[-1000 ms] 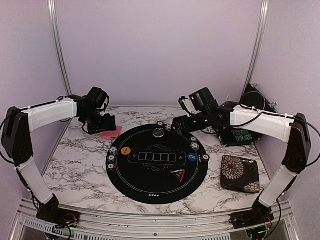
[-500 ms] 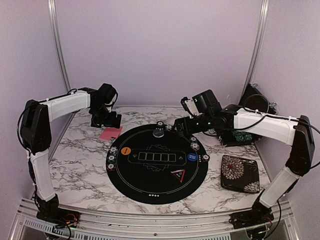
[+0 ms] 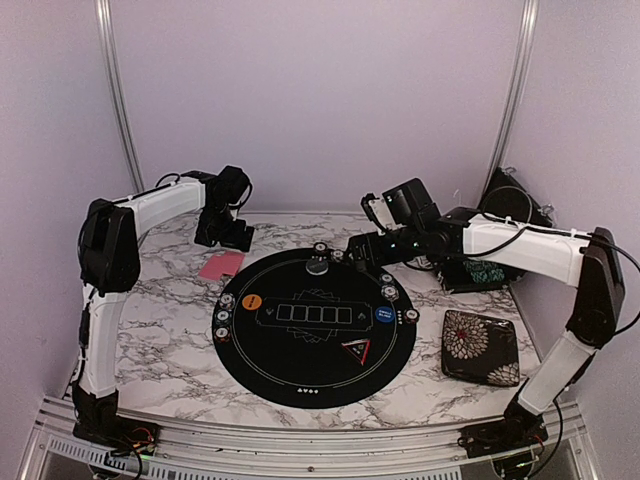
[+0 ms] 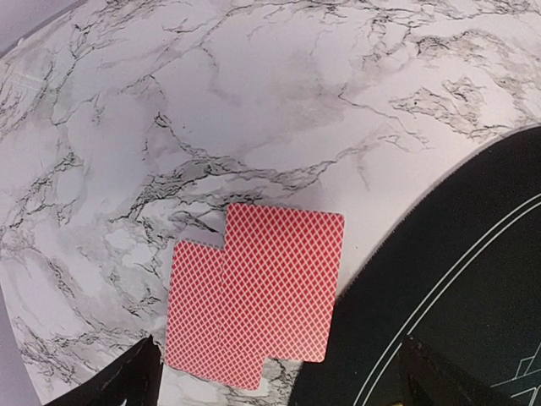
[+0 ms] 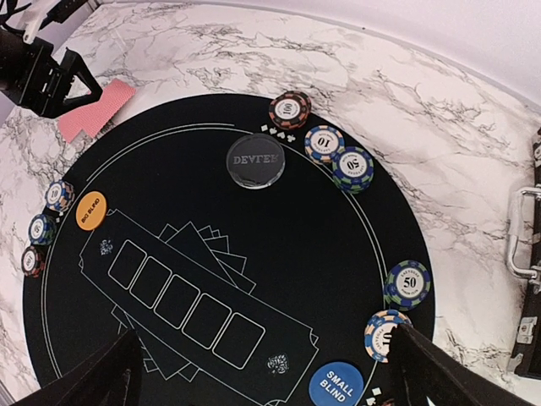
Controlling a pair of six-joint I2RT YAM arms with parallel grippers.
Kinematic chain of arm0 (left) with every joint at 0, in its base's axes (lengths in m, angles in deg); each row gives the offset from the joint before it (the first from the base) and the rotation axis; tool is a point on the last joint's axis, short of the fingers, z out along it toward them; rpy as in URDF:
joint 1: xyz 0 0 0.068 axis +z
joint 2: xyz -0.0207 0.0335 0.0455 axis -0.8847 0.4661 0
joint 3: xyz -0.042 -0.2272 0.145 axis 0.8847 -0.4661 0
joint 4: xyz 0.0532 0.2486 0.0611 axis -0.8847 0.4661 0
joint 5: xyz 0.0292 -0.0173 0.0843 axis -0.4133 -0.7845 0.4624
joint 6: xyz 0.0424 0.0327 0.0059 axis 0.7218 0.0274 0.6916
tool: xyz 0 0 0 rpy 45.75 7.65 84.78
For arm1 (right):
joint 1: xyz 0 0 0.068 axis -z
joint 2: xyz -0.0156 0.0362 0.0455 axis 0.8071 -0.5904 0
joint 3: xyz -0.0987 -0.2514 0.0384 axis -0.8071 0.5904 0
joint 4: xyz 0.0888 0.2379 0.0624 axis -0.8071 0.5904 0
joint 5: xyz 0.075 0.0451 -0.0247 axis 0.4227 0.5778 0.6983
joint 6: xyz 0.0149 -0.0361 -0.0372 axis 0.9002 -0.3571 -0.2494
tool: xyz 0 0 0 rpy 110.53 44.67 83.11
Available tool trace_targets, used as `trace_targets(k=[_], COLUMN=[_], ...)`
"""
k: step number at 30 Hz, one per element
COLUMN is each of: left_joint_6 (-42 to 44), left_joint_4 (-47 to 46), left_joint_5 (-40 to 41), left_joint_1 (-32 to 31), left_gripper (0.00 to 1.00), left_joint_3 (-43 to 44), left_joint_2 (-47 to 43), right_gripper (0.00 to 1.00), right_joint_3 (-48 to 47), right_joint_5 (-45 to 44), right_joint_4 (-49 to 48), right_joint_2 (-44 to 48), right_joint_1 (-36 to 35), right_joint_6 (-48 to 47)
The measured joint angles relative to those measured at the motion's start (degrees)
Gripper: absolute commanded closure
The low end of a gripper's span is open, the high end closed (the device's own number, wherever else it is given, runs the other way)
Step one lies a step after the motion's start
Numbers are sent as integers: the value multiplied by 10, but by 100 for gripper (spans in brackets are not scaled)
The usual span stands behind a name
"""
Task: Distribute texas hold em gaming equipment
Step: Pick up the face-down deck piles from the center of the board.
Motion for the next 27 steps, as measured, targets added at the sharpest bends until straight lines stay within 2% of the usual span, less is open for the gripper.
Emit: trace_targets(k=[7,27], left_joint_6=[9,29], left_joint_4=[21,51], left_joint_5=[21,54], left_joint_1=[0,0], left_gripper=[1,1], left_joint_3=[64,148], left_joint_2=[52,124], right_gripper=[2,2], right_joint_3=[-23,-37], right_joint_5=[0,8], right_joint_4=[0,0], right_joint_2=[-16,-35], right_joint_1=[2,12], right_joint_6=[0,0])
